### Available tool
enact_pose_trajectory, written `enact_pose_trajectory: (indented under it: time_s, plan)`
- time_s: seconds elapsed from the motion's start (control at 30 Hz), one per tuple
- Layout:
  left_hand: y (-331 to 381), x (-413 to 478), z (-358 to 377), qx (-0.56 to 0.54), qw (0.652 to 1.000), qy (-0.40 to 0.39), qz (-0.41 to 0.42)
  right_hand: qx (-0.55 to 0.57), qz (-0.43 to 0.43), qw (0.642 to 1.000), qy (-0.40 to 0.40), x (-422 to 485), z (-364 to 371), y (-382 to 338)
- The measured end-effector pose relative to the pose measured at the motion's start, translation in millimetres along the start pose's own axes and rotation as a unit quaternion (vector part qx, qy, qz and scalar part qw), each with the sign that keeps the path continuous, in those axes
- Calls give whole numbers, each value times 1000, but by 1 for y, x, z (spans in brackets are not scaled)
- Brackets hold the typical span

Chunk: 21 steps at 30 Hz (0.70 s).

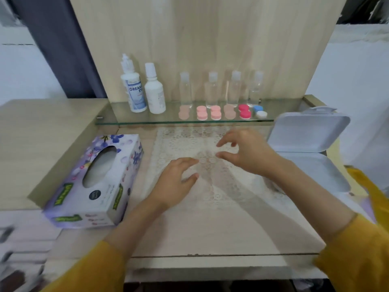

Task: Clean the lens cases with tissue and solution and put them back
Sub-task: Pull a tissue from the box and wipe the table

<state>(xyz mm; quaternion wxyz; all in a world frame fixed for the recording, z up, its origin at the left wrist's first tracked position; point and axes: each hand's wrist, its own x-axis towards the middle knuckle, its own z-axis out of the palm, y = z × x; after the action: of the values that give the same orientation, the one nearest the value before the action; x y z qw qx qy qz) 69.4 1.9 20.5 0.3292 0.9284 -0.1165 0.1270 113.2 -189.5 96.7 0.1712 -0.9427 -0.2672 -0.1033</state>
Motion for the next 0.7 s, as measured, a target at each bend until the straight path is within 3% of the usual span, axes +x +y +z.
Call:
enact_pose_trajectory:
  time_s: [0.23, 0.33, 0.47, 0.57, 0.7]
  plan:
    - [-14, -23, -79, 29, 994, 97, -36, 75, -59, 994, -48, -17, 67, -42]
    - [-36, -23, -117, 72, 987, 110, -90, 85, -83, 991, -65, -17, 87, -54]
    - [-65, -20, -158, 177, 973, 30, -145, 93, -84, 990, -68, -12, 102, -65]
    - [-78, -16, -173, 274, 951, -69, -128, 99, -76, 990, -67, -7, 112, -71]
    - [-81, -9, -173, 343, 926, -128, -89, 112, -68, 991, -42, 0, 127, -79]
